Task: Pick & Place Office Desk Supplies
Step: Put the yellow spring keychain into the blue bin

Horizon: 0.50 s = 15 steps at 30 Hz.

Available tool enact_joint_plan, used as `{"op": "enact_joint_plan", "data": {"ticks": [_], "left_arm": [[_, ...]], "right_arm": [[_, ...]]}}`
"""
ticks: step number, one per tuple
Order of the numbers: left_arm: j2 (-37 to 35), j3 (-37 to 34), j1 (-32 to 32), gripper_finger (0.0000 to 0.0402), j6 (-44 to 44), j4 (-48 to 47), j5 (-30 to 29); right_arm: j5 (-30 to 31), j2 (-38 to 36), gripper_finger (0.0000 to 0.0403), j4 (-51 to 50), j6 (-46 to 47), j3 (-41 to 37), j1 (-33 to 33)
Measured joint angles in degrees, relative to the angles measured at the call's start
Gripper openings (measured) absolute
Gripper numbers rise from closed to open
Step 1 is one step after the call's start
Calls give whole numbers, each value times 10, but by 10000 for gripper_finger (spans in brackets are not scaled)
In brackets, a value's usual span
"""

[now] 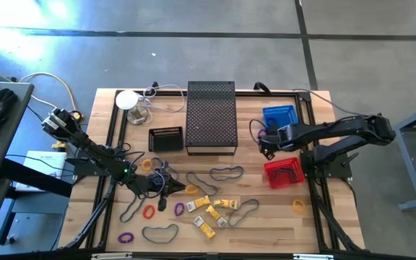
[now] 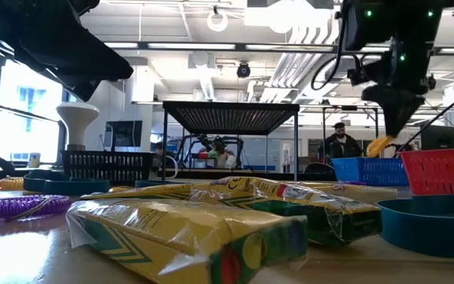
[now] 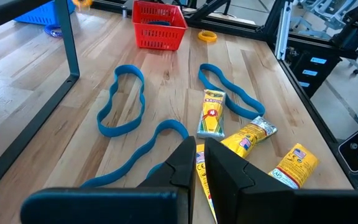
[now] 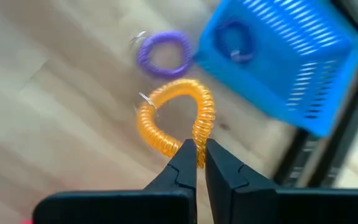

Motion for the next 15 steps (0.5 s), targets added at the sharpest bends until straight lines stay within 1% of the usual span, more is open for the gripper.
{"op": "enact_joint_plan", "data": {"ticks": [5, 8, 11, 15], "left_arm": [[0, 0, 0, 31, 0, -4, 0], [0, 0, 0, 31, 0, -4, 0], [0, 0, 0, 31, 0, -4, 0], [0, 0, 0, 31, 0, -4, 0]], "right_arm": [[37, 0, 4, -53, 11, 40, -7], [56, 0, 4, -78, 9, 56, -31], [67, -1, 4, -98, -9, 62, -76], [59, -1, 4, -99, -50, 62, -161]]}}
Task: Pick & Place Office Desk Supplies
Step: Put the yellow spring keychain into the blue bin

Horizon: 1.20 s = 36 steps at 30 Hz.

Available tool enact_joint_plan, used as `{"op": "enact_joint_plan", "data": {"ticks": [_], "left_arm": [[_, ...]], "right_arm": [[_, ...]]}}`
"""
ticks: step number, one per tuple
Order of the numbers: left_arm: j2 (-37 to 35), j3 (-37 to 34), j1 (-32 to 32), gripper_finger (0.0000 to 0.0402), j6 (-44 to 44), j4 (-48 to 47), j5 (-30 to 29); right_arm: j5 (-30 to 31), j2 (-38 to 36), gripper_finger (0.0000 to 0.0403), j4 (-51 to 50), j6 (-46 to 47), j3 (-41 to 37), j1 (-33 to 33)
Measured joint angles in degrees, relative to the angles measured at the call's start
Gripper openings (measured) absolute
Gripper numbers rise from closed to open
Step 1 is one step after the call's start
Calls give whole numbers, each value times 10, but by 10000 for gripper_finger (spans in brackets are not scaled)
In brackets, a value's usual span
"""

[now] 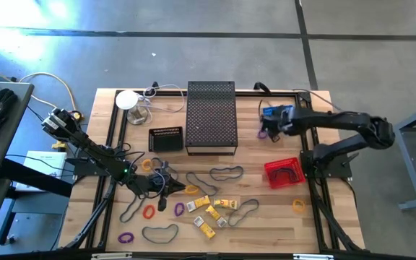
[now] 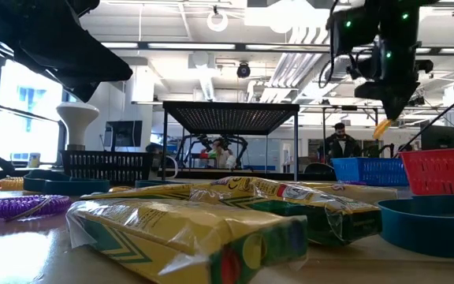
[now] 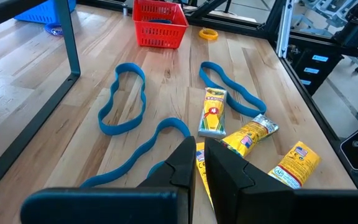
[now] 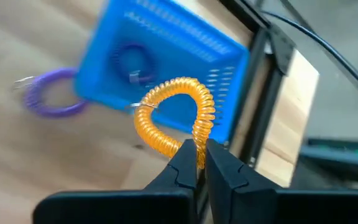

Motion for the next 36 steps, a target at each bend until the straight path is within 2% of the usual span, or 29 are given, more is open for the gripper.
{"op": "enact_joint_plan", "data": {"ticks": [6, 13, 17, 25, 33, 36], "left_arm": [[0, 0, 0, 31, 0, 0, 0], [0, 0, 0, 31, 0, -2, 0], [0, 0, 0, 31, 0, -3, 0], [0, 0, 0, 31, 0, -3, 0], [0, 0, 0, 31, 0, -7, 0], [0, 0, 0, 31, 0, -7, 0]], "right_arm": [[-25, 0, 12, 65, -71, -2, -106], [-88, 0, 49, 167, -162, -32, -161], [-86, 0, 84, 175, -166, -45, -166], [-4, -1, 164, 228, -210, -45, -139], [1, -1, 214, 229, -205, -45, -135], [-33, -2, 217, 232, -191, -45, -135]]}}
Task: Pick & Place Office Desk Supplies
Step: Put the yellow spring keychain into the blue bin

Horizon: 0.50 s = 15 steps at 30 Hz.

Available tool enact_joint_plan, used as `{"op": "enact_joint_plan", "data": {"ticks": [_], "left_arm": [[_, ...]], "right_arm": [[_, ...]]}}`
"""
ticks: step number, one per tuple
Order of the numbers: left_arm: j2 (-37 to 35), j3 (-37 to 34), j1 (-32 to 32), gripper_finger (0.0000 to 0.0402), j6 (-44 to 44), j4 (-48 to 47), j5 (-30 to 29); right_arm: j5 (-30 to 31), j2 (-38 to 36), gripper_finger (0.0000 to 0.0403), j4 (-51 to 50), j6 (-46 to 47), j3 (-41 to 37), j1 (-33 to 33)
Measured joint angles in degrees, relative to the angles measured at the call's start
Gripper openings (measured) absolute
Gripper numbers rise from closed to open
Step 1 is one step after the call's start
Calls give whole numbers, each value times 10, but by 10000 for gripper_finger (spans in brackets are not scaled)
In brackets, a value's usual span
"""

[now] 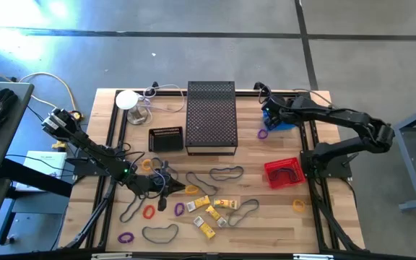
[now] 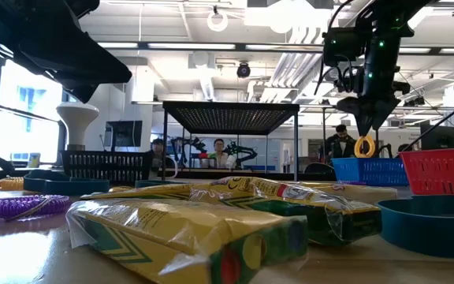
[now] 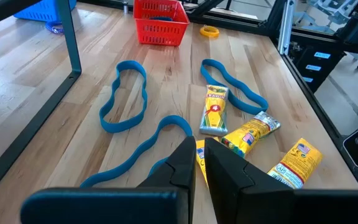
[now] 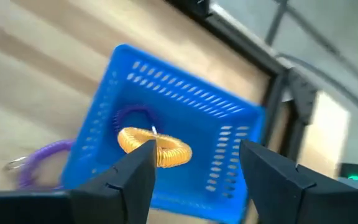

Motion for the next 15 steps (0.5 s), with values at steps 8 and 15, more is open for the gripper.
{"op": "enact_joint_plan", "data": {"ticks": [8, 15], "left_arm": [[0, 0, -1, 31, 0, 0, 0], [0, 0, -2, 31, 0, -9, 0]], "right_arm": [[-56, 0, 212, 14, 56, 0, -26], [-73, 0, 209, 3, 100, -3, -81]]}}
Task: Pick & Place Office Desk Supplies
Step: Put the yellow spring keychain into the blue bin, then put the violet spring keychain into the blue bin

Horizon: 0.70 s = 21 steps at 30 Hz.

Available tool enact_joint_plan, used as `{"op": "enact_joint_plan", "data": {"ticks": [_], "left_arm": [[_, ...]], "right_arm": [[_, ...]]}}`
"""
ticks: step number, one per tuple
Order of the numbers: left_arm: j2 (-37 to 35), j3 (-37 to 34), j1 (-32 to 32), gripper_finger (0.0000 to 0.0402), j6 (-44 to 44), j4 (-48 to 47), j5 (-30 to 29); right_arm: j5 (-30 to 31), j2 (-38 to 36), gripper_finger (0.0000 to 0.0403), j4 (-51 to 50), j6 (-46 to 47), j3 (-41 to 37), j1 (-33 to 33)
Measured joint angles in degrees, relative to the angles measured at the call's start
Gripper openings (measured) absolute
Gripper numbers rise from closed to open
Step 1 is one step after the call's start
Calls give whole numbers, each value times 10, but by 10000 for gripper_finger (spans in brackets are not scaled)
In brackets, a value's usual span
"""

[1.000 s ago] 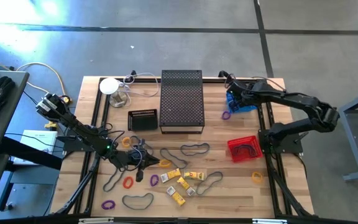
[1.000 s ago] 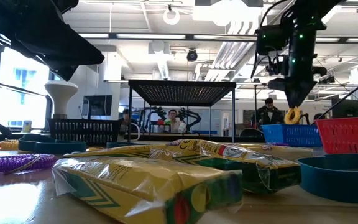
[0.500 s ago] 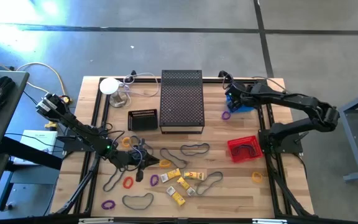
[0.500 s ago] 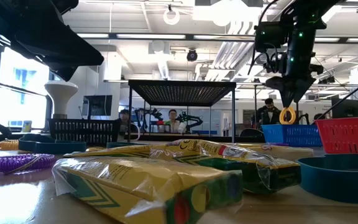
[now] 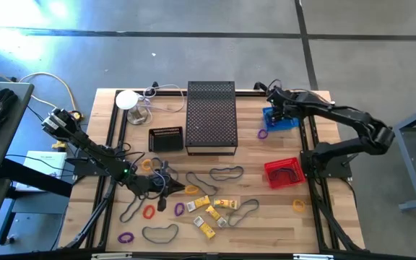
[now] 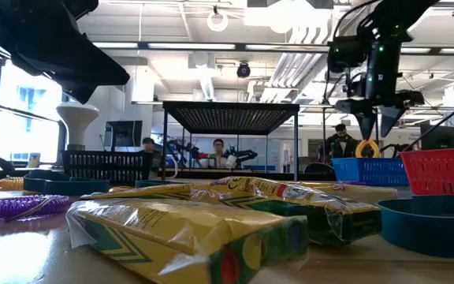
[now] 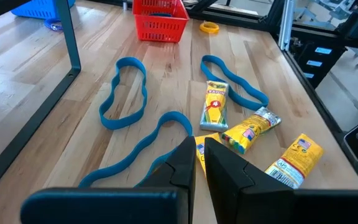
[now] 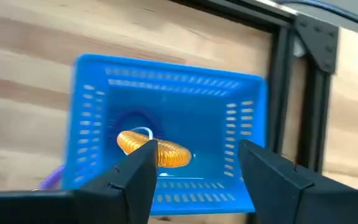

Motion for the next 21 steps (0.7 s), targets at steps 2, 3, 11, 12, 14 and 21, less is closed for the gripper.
{"op": "enact_joint_plan", "data": {"ticks": [2, 3, 11, 12, 14, 21], "left_arm": [[0, 0, 0, 31, 0, -4, 0], [0, 0, 0, 31, 0, -5, 0], [0, 0, 0, 31, 0, -5, 0], [0, 0, 0, 31, 0, -5, 0], [0, 0, 1, 31, 0, -4, 0], [0, 0, 0, 31, 0, -5, -1]], "right_arm": [[-16, 0, 208, 12, -12, -14, 0], [-16, 1, 208, 19, -27, -20, -1], [-20, 3, 207, 24, -43, -25, -23], [-2, 3, 206, 29, -51, -24, -20], [44, 3, 206, 26, -41, -24, -17], [22, 2, 206, 25, -59, -24, -9]]}}
